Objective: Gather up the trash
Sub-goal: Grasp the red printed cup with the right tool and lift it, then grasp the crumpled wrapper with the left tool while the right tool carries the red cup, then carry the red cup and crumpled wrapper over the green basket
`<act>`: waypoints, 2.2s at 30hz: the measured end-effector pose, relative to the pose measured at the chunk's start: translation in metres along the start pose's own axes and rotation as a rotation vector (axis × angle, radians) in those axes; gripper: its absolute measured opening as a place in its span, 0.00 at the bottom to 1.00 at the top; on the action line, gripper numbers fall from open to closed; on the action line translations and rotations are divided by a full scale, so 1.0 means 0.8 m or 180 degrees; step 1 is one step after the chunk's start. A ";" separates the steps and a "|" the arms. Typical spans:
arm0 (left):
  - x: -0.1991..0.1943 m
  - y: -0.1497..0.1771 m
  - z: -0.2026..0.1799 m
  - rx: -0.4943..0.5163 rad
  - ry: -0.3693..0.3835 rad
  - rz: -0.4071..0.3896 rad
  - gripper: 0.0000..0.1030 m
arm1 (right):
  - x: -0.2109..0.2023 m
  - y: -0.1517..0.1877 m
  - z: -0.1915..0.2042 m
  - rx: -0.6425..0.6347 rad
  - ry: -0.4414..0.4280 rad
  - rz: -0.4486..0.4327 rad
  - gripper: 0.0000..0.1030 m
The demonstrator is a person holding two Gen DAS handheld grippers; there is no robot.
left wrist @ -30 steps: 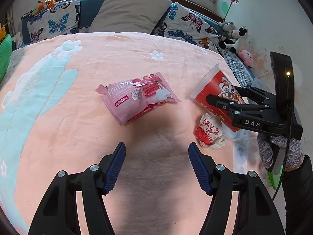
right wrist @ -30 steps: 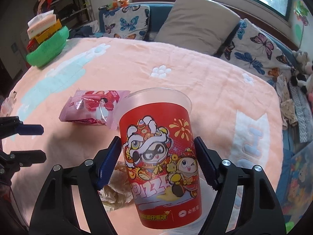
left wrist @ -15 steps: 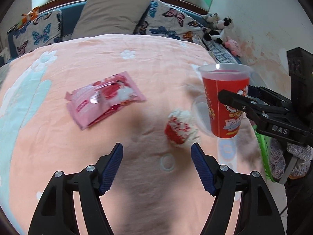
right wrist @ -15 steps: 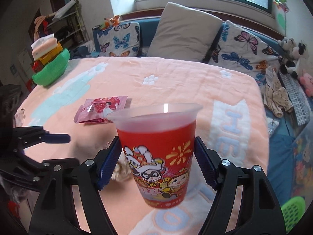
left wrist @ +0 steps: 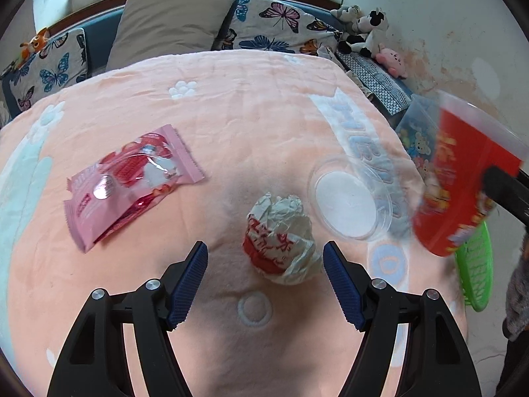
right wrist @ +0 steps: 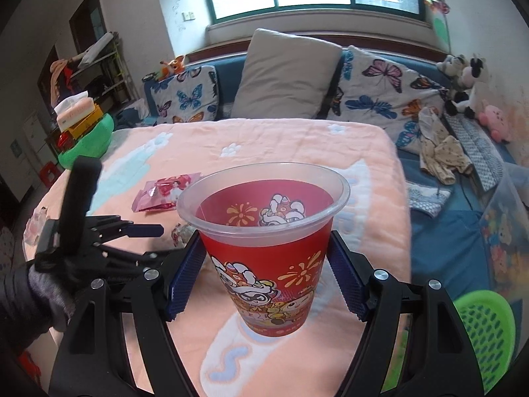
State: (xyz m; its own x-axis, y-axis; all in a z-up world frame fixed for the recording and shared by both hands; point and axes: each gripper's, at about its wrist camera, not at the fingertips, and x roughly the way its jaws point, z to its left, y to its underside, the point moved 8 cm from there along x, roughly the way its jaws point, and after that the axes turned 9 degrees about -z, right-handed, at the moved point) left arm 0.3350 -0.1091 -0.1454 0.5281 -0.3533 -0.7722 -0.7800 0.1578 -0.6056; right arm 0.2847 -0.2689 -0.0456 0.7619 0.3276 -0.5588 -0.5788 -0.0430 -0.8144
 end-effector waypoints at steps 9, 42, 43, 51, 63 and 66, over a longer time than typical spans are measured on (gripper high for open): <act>0.018 -0.002 -0.009 0.0065 -0.0037 -0.0007 0.66 | -0.035 0.015 -0.039 0.0166 0.0162 -0.0054 0.71; -0.076 0.005 -0.136 0.0449 0.0418 -0.0351 0.43 | -0.171 0.112 -0.149 0.0655 0.0901 -0.0083 0.72; -0.076 0.006 -0.143 0.0457 0.0452 -0.0342 0.43 | -0.173 0.116 -0.154 0.0657 0.0931 -0.0065 0.72; -0.074 0.010 -0.195 0.0587 0.0579 -0.0303 0.43 | -0.191 0.162 -0.192 0.0833 0.1154 0.0100 0.72; -0.072 0.015 -0.257 0.0757 0.0747 -0.0262 0.43 | -0.204 0.217 -0.241 0.1127 0.1406 0.0299 0.73; -0.069 0.018 -0.272 0.0809 0.0784 -0.0243 0.43 | -0.208 0.223 -0.247 0.1156 0.1455 0.0329 0.78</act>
State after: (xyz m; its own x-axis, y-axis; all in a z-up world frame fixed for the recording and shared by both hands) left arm 0.2216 -0.2884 -0.0696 0.4606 -0.5796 -0.6722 -0.6167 0.3357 -0.7120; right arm 0.1125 -0.5175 -0.1290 0.6976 -0.1042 -0.7089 -0.6578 0.2991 -0.6913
